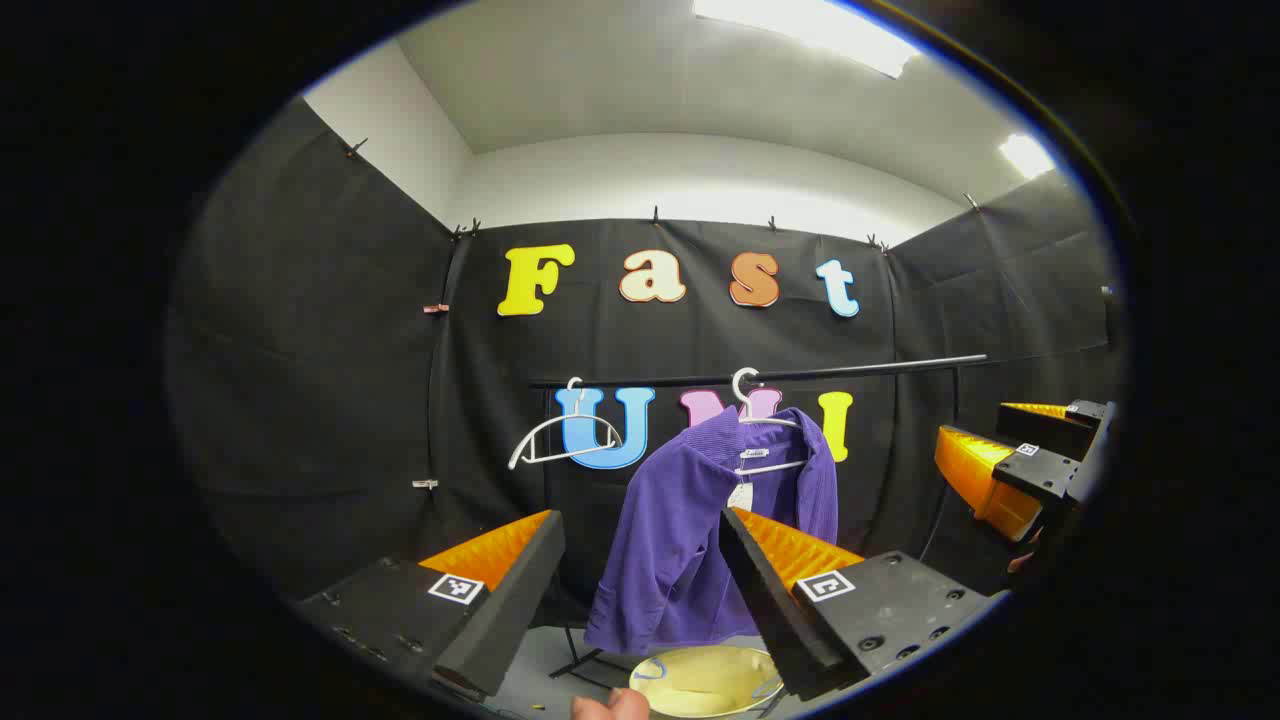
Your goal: Grasp the clothes on the hanger with both hands and then place them into the laundry hamper below.
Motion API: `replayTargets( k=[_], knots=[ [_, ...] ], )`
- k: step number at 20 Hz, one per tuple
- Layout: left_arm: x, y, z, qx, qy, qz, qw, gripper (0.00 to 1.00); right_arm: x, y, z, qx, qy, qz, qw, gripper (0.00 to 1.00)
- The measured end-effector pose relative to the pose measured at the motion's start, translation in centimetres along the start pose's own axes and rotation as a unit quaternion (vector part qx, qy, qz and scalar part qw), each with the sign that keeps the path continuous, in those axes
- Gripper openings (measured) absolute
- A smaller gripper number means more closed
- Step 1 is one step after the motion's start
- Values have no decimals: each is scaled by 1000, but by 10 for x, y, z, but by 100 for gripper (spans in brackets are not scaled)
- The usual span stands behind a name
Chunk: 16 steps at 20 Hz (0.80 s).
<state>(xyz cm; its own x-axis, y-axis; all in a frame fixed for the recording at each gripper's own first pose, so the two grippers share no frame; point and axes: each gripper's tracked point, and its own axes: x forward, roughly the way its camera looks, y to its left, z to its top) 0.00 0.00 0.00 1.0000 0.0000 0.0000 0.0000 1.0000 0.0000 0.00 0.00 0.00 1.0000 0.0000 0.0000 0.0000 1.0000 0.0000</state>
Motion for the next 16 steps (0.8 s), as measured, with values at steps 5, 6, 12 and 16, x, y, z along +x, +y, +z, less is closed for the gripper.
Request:
replayTargets(
  k=[5,6,12,16],
  knots=[
    [0,-4,-2,3,2,-6,1000,98,2,2,0,-1,0,2,1000,98],
    [1,-3,-1,3,1,-6,1000,98,2,3,0,-3,-1,3,1000,98],
    [0,-2,-4,14,-1,-1,1000,98,8,3,0,-2,-17,8,1000,98],
    [-11,1,-8,18,2,6,1000,98,14,2,-7,7,-8,6,1000,96]
  ],
)
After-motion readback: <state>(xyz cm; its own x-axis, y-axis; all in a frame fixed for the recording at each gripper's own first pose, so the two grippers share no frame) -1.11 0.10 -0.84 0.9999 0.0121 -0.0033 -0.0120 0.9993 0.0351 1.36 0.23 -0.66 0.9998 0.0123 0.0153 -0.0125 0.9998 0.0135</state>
